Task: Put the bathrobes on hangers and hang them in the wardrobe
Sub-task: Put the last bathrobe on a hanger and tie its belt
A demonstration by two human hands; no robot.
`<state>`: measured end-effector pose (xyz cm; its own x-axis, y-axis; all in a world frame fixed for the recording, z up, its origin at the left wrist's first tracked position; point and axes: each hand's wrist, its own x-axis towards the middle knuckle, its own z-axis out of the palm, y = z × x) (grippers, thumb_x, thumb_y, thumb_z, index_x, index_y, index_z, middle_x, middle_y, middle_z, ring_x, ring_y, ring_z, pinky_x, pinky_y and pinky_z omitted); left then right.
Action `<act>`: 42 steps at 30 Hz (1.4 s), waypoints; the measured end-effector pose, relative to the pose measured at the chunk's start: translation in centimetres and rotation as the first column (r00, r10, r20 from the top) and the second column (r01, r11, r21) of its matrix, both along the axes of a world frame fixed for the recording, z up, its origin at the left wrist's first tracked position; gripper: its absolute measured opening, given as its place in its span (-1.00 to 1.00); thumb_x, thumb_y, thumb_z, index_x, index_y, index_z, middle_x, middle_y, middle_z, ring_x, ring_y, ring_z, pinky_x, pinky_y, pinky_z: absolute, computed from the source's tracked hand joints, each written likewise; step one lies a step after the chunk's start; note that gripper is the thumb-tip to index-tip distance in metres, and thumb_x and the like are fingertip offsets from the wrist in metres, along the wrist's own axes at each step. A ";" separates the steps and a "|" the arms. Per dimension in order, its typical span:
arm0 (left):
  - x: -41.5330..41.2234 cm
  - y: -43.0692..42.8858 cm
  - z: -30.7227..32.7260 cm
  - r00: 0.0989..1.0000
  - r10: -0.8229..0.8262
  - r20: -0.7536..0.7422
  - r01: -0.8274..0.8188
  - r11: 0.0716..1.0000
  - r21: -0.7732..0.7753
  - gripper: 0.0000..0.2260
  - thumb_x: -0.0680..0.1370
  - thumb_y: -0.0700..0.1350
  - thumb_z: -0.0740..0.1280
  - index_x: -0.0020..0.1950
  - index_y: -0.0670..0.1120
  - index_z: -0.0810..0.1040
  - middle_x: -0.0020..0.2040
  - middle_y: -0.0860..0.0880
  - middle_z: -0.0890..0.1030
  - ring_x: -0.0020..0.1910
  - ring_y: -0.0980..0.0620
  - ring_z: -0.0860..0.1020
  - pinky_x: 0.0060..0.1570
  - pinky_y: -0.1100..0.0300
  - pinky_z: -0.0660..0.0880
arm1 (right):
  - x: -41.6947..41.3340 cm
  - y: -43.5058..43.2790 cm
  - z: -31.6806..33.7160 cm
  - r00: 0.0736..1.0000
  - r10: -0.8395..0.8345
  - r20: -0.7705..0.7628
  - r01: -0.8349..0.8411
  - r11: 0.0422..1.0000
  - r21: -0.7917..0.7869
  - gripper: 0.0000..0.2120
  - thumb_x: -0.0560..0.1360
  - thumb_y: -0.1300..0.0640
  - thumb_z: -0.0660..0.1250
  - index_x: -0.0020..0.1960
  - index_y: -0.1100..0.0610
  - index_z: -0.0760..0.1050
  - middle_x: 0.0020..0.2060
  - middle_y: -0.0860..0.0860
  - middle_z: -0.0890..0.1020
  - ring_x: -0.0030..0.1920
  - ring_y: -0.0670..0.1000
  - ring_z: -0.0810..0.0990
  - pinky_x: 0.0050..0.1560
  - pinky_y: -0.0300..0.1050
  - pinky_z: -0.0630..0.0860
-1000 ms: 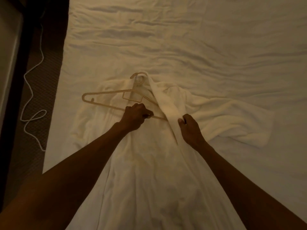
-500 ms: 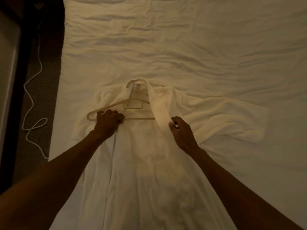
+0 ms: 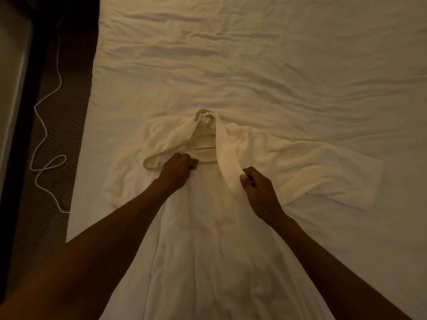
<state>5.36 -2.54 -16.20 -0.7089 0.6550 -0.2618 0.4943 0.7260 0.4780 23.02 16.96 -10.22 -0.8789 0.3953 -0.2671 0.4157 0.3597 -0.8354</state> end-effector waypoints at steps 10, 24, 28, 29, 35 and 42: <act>-0.7 1.2 2.0 0.986 0.160 0.042 -0.163 0.982 0.095 -0.74 0.44 -0.02 0.52 0.03 -0.14 0.70 -0.01 -0.08 0.64 0.03 -0.06 0.54 -0.04 0.15 0.41 | -3.7 0.7 -2.1 0.981 0.050 0.189 -0.109 0.943 0.315 -0.76 0.60 -0.02 0.23 0.14 0.14 0.40 0.03 0.04 0.52 0.00 0.03 0.50 -0.01 -0.08 0.43; 6.9 -6.1 1.0 0.669 0.736 -0.104 -0.724 0.677 0.129 -0.61 0.48 0.27 0.38 0.04 -0.03 0.52 0.03 -0.01 0.47 -0.01 -0.01 0.43 -0.09 0.06 0.44 | -13.2 -6.1 -4.3 0.777 0.579 0.248 -0.616 0.615 0.492 -0.63 0.60 -0.10 0.21 0.28 0.08 0.50 0.17 0.07 0.58 0.23 0.17 0.44 0.19 0.06 0.31; 7.0 -7.4 0.5 0.705 0.709 -0.019 -0.697 0.697 0.167 -0.64 0.50 0.16 0.42 0.17 -0.03 0.57 0.17 -0.03 0.48 0.11 -0.02 0.43 0.05 0.10 0.41 | -14.4 -5.4 -4.5 0.752 0.584 0.304 -0.655 0.616 0.437 -0.73 0.58 -0.09 0.26 0.09 0.06 0.59 0.03 0.06 0.61 0.14 0.13 0.44 0.12 0.03 0.34; 7.0 -8.0 0.4 0.721 0.693 -0.002 -0.683 0.711 0.169 -0.66 0.51 0.12 0.41 0.19 -0.05 0.59 0.19 -0.05 0.50 0.12 -0.04 0.45 0.08 0.09 0.42 | -14.4 -5.1 -4.5 0.756 0.585 0.294 -0.654 0.646 0.394 -0.75 0.57 -0.08 0.28 0.07 0.07 0.60 0.02 0.06 0.61 0.13 0.11 0.44 0.10 0.01 0.35; 3.8 -11.3 3.2 0.558 0.830 0.010 -0.807 0.541 0.236 -0.73 0.57 -0.02 0.30 0.08 -0.15 0.69 0.03 -0.18 0.69 0.08 -0.16 0.62 0.14 0.03 0.49 | -13.9 -3.7 -4.0 0.814 0.518 0.262 -0.580 0.726 0.369 -0.83 0.56 -0.05 0.31 -0.02 -0.03 0.64 -0.11 -0.09 0.57 0.04 0.02 0.51 -0.09 -0.09 0.36; 0.9 -13.1 8.9 0.621 0.772 0.135 -0.779 0.589 0.216 -0.77 0.58 0.03 0.35 -0.10 -0.08 0.69 -0.30 0.08 0.61 -0.27 0.20 0.55 -0.24 0.31 0.39 | -16.7 -6.6 -4.0 0.931 0.324 0.169 -0.362 0.882 0.301 -0.86 0.51 0.09 0.37 -0.06 0.11 0.68 -0.08 0.05 0.68 -0.05 0.06 0.61 -0.18 -0.18 0.34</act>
<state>6.24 -15.65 -7.31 -0.9733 -0.0989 -0.2071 -0.2166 0.6947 0.6860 6.33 10.38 -14.20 -0.9474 0.1547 -0.2803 0.2995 0.7375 -0.6053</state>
